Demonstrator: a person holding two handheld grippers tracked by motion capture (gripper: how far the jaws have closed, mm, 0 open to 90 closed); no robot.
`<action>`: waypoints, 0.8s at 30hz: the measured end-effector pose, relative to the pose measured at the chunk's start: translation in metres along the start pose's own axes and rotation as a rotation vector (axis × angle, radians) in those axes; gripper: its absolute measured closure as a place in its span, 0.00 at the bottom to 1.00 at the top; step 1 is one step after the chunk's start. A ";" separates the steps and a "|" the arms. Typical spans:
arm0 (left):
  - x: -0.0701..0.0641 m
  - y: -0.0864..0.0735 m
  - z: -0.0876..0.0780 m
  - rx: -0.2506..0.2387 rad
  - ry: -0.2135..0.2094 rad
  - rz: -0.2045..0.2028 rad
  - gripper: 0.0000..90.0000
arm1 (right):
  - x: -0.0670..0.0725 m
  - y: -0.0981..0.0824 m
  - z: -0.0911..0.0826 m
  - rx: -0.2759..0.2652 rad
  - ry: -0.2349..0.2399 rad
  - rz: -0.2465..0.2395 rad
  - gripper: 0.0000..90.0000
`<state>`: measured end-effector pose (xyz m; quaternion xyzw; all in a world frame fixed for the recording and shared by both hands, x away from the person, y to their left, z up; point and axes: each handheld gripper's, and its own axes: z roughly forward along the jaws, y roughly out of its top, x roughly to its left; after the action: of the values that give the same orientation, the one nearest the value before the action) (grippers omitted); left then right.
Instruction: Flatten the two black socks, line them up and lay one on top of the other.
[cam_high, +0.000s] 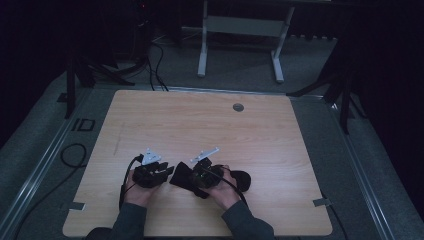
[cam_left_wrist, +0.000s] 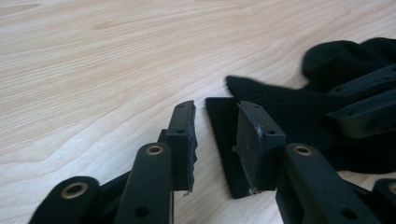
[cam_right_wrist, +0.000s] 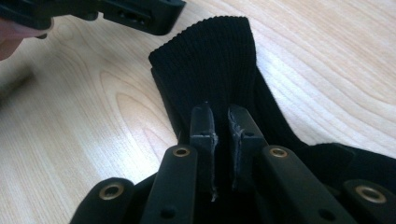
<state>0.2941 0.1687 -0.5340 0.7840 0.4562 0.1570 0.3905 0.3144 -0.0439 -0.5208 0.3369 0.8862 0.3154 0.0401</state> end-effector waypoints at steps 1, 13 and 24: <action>-0.001 0.000 0.000 0.001 -0.006 0.010 0.76 | 0.001 0.000 0.001 0.002 0.002 0.000 0.91; -0.009 0.000 0.005 0.021 -0.033 0.051 0.82 | 0.003 -0.002 0.014 0.029 -0.003 0.012 0.91; -0.016 -0.001 0.014 0.071 -0.027 0.099 0.83 | 0.003 -0.004 0.017 0.040 -0.003 0.010 0.90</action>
<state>0.2940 0.1489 -0.5420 0.8212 0.4168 0.1490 0.3603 0.3146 -0.0346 -0.5361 0.3426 0.8906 0.2974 0.0329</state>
